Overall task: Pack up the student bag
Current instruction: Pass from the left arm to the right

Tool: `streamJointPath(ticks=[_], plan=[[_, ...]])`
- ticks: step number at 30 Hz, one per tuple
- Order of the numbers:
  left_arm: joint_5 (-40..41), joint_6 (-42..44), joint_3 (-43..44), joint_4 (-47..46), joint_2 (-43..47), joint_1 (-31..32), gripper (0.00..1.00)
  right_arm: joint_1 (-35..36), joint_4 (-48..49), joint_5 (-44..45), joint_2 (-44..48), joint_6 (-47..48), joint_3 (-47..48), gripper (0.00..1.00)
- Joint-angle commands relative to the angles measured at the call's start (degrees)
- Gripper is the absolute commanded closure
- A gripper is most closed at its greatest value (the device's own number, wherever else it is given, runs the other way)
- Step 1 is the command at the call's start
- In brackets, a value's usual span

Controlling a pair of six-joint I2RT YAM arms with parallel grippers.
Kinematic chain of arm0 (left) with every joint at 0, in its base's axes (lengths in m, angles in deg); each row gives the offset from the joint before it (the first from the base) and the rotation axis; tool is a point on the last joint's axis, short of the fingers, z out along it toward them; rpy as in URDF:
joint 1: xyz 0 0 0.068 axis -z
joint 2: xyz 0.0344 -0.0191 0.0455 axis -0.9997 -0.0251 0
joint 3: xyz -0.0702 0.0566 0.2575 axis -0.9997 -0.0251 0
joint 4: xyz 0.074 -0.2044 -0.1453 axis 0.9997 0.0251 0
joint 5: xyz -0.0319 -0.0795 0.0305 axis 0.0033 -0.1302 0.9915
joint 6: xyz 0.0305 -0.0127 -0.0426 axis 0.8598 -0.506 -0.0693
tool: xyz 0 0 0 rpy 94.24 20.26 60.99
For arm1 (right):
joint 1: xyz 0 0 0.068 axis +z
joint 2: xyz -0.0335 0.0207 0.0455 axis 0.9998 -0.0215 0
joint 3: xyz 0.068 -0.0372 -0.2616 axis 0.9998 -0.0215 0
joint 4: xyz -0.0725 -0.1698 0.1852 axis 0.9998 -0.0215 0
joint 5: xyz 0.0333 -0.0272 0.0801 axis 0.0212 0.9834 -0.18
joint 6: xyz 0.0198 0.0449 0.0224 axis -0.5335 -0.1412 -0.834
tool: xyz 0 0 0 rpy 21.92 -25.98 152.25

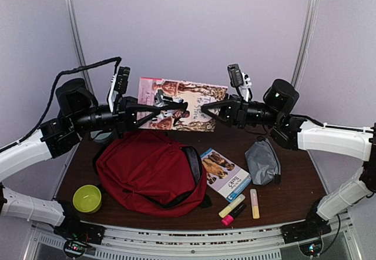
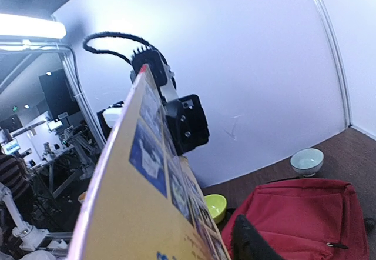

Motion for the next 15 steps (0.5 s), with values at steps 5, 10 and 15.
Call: streamJointPath(ticks=[5, 10, 15], plan=[[-1.7, -0.8, 1.5, -2.7, -1.1, -0.1, 1.0, -0.1, 3.4, -2.1, 1.1, -3.6, 0.9, 1.0], [14.2, 7.4, 7.9, 22.7, -6.4, 2.4, 0.35, -7.8, -5.3, 2.1, 3.5, -6.1, 0.2, 1.0], [21.6, 15.8, 11.7, 36.5, -15.2, 14.0, 0.22, -17.0, -23.2, 13.6, 9.0, -0.2, -1.4, 1.0]])
